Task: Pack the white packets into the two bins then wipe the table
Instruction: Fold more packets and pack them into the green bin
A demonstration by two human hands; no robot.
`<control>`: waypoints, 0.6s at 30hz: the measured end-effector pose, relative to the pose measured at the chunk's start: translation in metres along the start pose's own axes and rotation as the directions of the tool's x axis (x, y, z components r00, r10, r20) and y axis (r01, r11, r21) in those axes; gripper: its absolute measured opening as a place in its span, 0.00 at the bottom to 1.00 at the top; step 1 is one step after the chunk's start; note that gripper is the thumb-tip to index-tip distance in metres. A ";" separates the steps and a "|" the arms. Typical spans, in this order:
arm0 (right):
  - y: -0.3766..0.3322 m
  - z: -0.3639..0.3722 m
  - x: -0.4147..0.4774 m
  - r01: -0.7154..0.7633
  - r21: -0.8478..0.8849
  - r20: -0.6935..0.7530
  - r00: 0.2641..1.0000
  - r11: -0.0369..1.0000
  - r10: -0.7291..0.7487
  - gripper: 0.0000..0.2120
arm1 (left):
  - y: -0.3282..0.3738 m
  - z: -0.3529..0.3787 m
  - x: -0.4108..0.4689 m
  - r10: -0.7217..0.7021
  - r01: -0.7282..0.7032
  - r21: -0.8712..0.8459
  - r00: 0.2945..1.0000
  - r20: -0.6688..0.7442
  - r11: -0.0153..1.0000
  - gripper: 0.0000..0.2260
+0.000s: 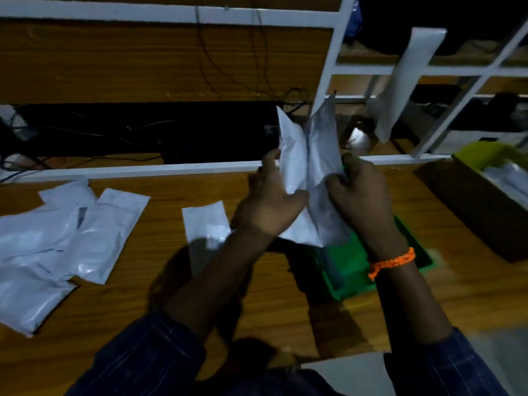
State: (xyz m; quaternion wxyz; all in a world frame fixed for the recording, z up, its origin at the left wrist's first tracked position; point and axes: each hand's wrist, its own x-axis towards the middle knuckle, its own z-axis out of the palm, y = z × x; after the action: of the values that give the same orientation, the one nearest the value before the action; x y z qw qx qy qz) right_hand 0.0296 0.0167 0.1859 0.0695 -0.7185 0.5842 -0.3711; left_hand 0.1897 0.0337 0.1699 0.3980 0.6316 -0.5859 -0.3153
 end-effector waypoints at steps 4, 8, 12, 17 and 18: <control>0.073 -0.034 0.009 -0.059 -0.115 0.092 0.993 0.992 0.070 0.10 | 0.031 0.084 0.006 -0.019 0.026 -0.071 0.995 0.098 0.997 0.37; 0.134 -0.026 0.006 -0.231 -0.132 0.424 0.866 0.964 0.266 0.10 | 0.029 0.143 0.007 -0.090 0.082 0.040 0.963 0.255 0.996 0.38; 0.151 -0.002 -0.010 -0.270 -0.177 0.583 0.746 0.946 0.322 0.08 | 0.025 0.165 -0.001 -0.122 -0.008 0.352 0.931 0.344 0.936 0.15; 0.147 0.018 -0.023 -0.433 -0.064 0.679 0.641 0.899 0.357 0.14 | 0.012 0.156 -0.007 -0.146 -0.135 0.630 0.916 0.373 0.765 0.13; 0.146 0.020 -0.023 -0.457 -0.060 0.702 0.612 0.887 0.363 0.12 | 0.012 0.152 -0.006 -0.136 -0.173 0.681 0.917 0.375 0.711 0.13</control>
State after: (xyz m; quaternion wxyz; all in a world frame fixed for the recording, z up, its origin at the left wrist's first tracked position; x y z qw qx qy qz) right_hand -0.0737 -0.0144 0.0832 0.4118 -0.6450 0.6384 -0.0828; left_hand 0.0519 0.0198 0.1068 0.0032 0.6510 -0.7359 -0.1863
